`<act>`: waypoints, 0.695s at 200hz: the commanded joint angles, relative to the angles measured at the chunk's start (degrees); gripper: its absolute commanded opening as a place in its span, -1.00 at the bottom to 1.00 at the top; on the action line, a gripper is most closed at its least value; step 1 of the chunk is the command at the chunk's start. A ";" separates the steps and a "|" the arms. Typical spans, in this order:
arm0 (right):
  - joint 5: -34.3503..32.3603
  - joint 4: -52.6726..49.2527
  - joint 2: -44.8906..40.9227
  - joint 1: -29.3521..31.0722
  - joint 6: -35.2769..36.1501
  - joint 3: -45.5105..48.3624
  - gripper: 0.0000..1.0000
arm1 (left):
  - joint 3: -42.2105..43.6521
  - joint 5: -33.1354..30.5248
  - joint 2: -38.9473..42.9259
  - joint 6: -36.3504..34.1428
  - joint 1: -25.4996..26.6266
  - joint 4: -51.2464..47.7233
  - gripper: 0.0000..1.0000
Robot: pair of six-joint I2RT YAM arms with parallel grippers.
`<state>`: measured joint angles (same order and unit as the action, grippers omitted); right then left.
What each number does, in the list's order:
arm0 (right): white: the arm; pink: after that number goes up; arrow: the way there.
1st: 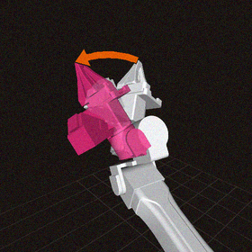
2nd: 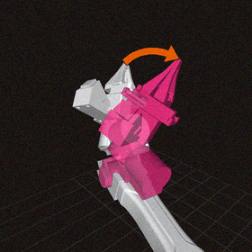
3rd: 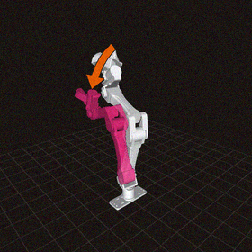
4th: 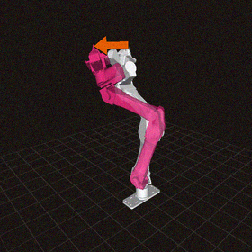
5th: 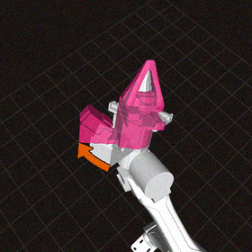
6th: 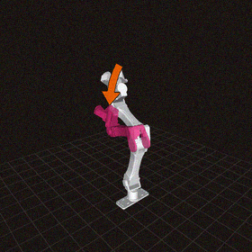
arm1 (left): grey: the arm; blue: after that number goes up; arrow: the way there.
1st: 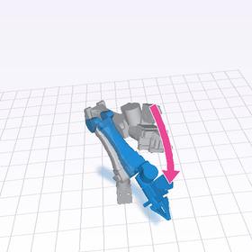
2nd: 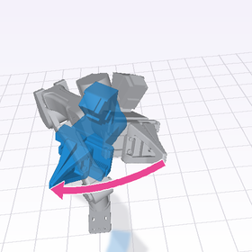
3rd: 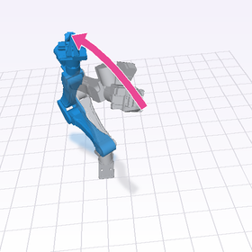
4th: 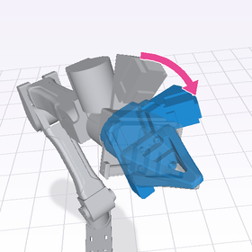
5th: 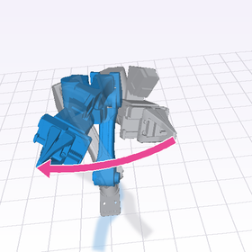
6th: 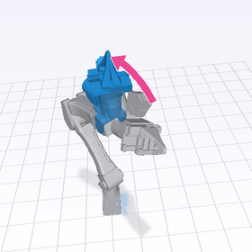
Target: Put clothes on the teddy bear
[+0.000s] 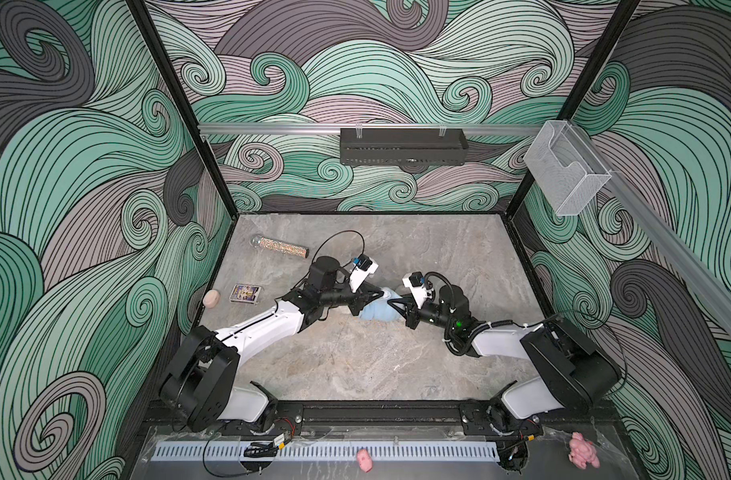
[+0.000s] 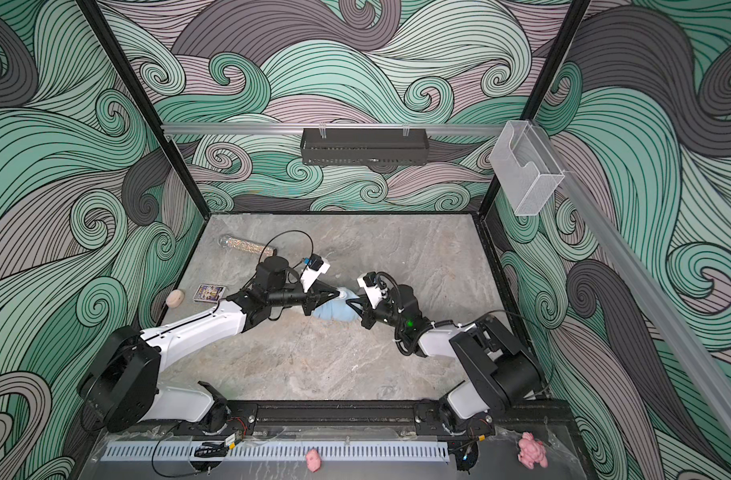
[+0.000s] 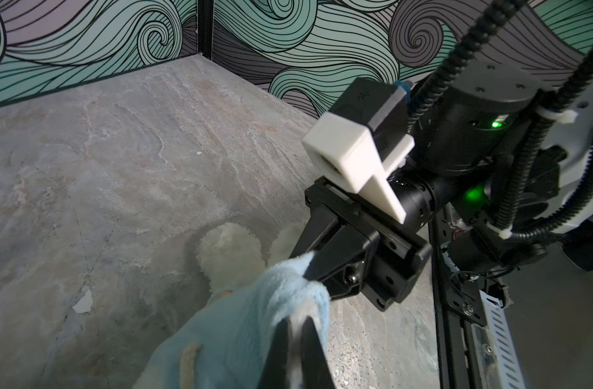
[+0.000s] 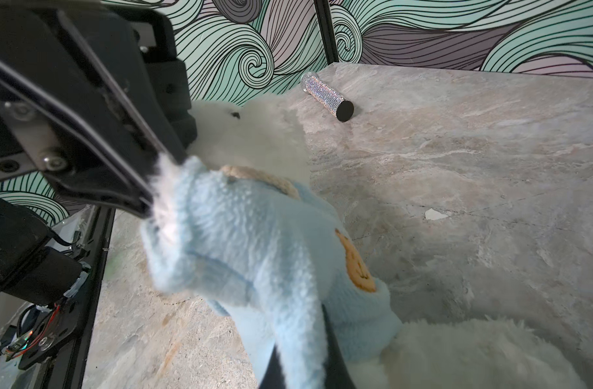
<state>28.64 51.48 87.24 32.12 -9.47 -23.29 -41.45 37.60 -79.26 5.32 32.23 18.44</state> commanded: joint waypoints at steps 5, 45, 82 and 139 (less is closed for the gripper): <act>-9.05 -4.26 1.91 -1.15 -5.13 0.87 -1.00 | 1.20 8.50 3.23 15.52 -1.25 20.04 -1.00; -8.76 -10.96 -3.34 -1.14 0.46 -1.06 -1.00 | -5.68 7.05 5.90 -6.91 1.01 -13.42 -1.00; -3.74 -14.74 -9.34 -0.45 8.16 -1.54 -1.00 | -13.54 -11.08 5.80 -21.13 4.84 -32.41 -0.28; -3.42 -16.75 -13.72 1.62 13.08 -0.87 -1.00 | -17.00 -13.20 8.36 -36.02 7.46 -36.20 -0.36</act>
<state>25.43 34.20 74.94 32.95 0.30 -24.38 -54.57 25.58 -70.59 -19.99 38.15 -9.98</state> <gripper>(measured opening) 0.075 0.361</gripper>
